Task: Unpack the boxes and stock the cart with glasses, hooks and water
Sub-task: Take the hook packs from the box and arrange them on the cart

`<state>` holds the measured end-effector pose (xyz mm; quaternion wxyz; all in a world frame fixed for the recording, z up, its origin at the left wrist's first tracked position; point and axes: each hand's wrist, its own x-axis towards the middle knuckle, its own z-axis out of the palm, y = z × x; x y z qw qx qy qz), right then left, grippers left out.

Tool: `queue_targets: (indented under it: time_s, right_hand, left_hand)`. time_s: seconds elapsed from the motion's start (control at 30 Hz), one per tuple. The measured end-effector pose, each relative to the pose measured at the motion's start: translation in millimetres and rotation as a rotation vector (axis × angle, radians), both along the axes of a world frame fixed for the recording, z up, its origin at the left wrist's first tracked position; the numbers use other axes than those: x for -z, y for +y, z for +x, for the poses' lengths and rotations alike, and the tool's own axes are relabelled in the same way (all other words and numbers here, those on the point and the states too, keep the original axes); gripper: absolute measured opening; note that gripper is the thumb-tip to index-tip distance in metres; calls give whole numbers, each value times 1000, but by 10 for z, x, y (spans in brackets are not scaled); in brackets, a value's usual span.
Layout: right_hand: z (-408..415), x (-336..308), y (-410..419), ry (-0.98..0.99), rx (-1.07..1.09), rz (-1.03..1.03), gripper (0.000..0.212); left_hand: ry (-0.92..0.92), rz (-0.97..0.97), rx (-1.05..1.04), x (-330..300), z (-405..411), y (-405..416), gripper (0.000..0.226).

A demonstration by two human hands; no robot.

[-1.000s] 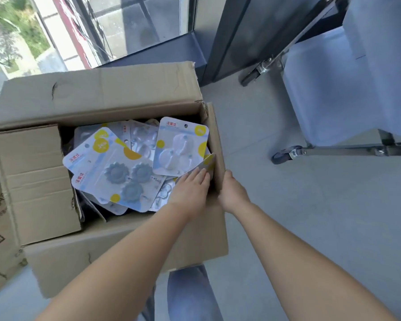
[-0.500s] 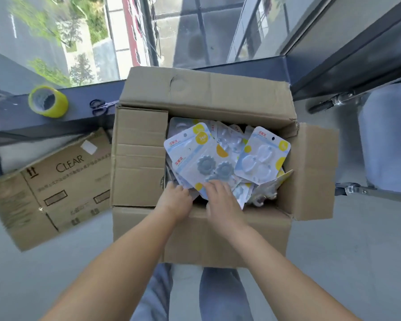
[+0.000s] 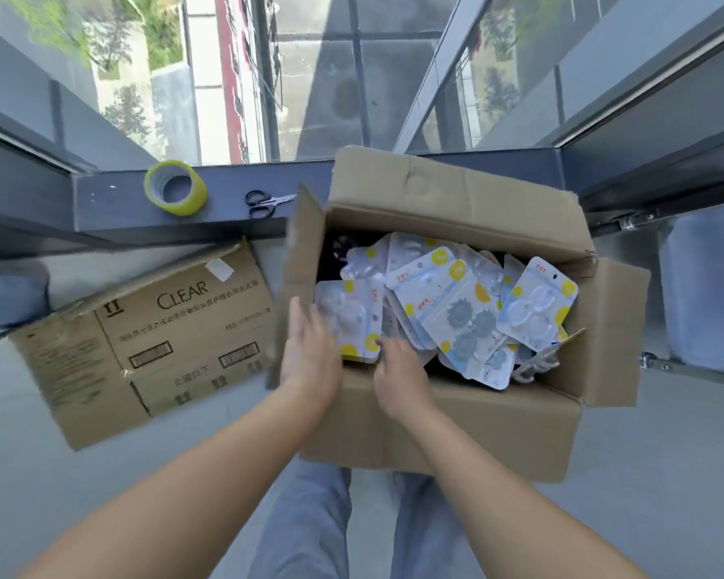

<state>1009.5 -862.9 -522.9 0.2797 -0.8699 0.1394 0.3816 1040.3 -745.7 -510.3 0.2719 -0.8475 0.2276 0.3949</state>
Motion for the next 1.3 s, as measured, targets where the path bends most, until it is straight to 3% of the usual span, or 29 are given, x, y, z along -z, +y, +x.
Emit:
queue_targets:
  time_s: [0.07, 0.13, 0.23, 0.33, 0.4, 0.53, 0.6, 0.77, 0.9, 0.97, 1.07, 1.23, 1.3]
  right_hand:
    - [57, -18, 239, 43, -75, 9, 41]
    - [89, 5, 458, 85, -145, 14, 40]
    - [82, 130, 637, 183, -236, -4, 45]
    - [-12, 263, 615, 279, -352, -108, 43]
    - [-82, 346, 511, 271, -352, -149, 38]
    - [-169, 463, 183, 161, -277, -172, 33]
    - [-205, 476, 5, 146, -237, -183, 33]
    - [-265, 381, -409, 135, -29, -189, 32]
    - [-226, 302, -725, 151, 127, -214, 29]
    - [-226, 283, -917, 165, 158, -231, 30]
    - [-269, 281, -1200, 196, 262, -204, 31]
    - [-368, 321, -1570, 97, 342, -175, 28]
    - [-376, 340, -1707, -4, 404, -158, 24]
  left_hand:
    - [48, -45, -477, 64, 52, 345, 75]
    - [156, -227, -839, 224, 95, 512, 79]
    - [180, -417, -1079, 457, 146, 393, 80]
    - [157, -444, -1235, 743, 153, 269, 83]
    - [79, -427, -1233, 928, 163, 262, 72]
    - [-58, -465, -1190, 1169, 171, 277, 26]
    - [-46, -430, -1161, 1170, 188, 280, 31]
    - [-98, -250, -968, 909, 15, 223, 82]
    - [-87, -405, -629, 719, -242, -87, 74]
    - [-45, -500, -565, 658, -316, -336, 61]
    - [27, -610, -718, 575, -338, -769, 32]
    - [141, -699, -1150, 543, -270, -1357, 35]
    - [138, -705, -1244, 569, -249, -1514, 23]
